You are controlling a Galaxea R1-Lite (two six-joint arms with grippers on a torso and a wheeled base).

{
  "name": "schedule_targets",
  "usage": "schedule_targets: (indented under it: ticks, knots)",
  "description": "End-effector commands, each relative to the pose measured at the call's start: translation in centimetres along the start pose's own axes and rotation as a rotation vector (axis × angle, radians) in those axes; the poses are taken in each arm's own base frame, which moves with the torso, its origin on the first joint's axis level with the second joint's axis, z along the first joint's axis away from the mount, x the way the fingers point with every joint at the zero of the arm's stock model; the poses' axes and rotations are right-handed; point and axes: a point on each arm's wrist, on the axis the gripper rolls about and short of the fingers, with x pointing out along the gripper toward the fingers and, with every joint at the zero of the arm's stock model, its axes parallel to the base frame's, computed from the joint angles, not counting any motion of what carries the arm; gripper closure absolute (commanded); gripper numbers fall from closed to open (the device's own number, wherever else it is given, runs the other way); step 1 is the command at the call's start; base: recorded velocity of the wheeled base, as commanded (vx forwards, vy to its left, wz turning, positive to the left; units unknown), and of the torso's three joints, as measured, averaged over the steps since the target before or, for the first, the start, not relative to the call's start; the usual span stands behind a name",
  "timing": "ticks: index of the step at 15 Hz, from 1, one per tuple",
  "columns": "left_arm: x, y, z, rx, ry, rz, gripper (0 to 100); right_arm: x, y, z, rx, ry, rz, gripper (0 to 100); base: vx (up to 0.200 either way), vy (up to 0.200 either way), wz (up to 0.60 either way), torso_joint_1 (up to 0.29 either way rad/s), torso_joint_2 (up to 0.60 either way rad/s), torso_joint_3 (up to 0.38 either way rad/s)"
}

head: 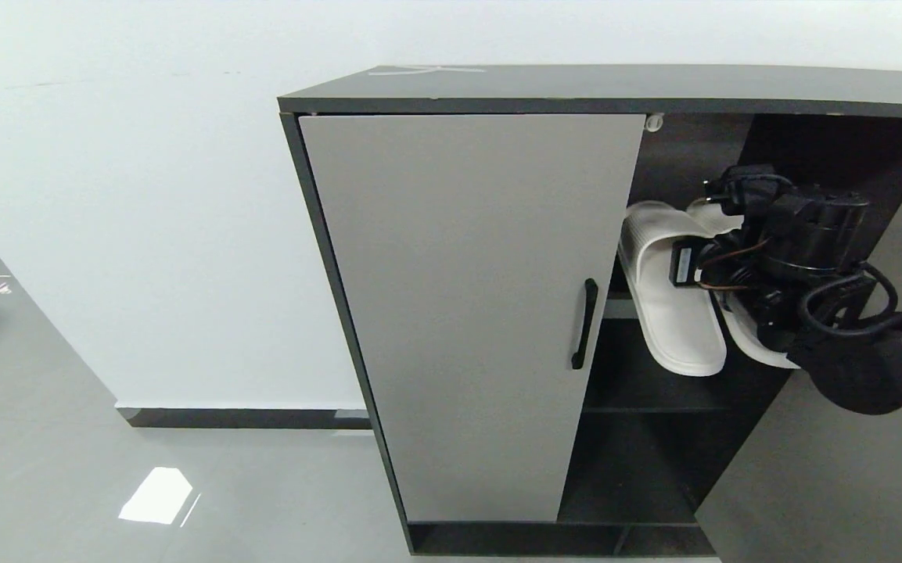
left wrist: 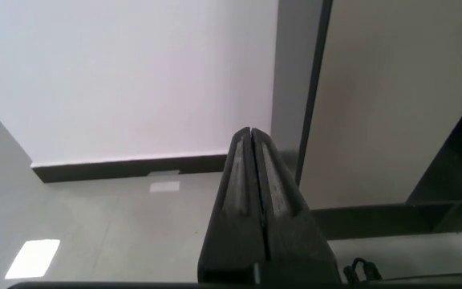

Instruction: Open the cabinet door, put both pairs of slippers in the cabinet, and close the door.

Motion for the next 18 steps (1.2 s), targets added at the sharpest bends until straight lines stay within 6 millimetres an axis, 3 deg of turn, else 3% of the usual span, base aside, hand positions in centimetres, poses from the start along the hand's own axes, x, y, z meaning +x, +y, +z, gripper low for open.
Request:
schedule_targets:
  ticks: [1, 5, 12, 18]
  knots:
    - [0.0, 0.0, 0.0, 0.000, 0.001, 0.000, 100, 1.0, 0.0, -0.4, 0.001, -0.002, -0.005, 100, 0.000, 0.000, 0.00, 0.000, 0.00, 0.000]
    - [0.0, 0.0, 0.0, 0.001, 0.001, 0.000, 100, 2.8, -0.5, -0.4, 0.008, -0.020, -0.017, 100, 0.000, 0.000, 0.00, 0.000, 0.00, 0.000]
    - [0.0, 0.0, 0.0, 0.000, 0.001, 0.000, 100, 3.6, -0.2, -0.5, 0.004, 0.002, 0.004, 100, 0.057, 0.000, 0.00, 0.001, 0.00, 0.001]
    - [0.0, 0.0, 0.0, 0.000, -0.001, 0.000, 100, 4.3, 0.0, 1.0, 0.028, 0.060, 0.029, 100, 0.000, 0.000, 0.00, 0.000, 0.00, 0.000]
